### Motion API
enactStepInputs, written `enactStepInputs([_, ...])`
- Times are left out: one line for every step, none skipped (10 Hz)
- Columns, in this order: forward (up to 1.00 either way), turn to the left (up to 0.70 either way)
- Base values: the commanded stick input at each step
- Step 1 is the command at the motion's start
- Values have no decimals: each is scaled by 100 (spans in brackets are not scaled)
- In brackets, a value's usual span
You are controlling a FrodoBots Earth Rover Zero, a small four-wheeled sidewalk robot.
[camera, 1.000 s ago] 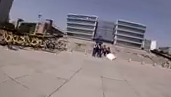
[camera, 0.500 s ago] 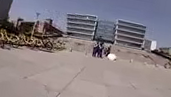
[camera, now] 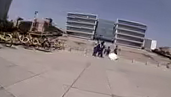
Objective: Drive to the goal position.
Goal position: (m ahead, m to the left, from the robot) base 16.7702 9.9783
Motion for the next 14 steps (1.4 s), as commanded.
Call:
enactStepInputs([100,0])
enactStepInputs([100,0])
enactStepInputs([100,0])
enactStepInputs([100,0])
enactStepInputs([100,0])
enactStepInputs([100,0])
enactStepInputs([100,0])
enactStepInputs([100,0])
enactStepInputs([100,0])
enactStepInputs([100,0])
enactStepInputs([100,0])
enactStepInputs([100,0])
enactStepInputs([100,0])
enactStepInputs([100,0])
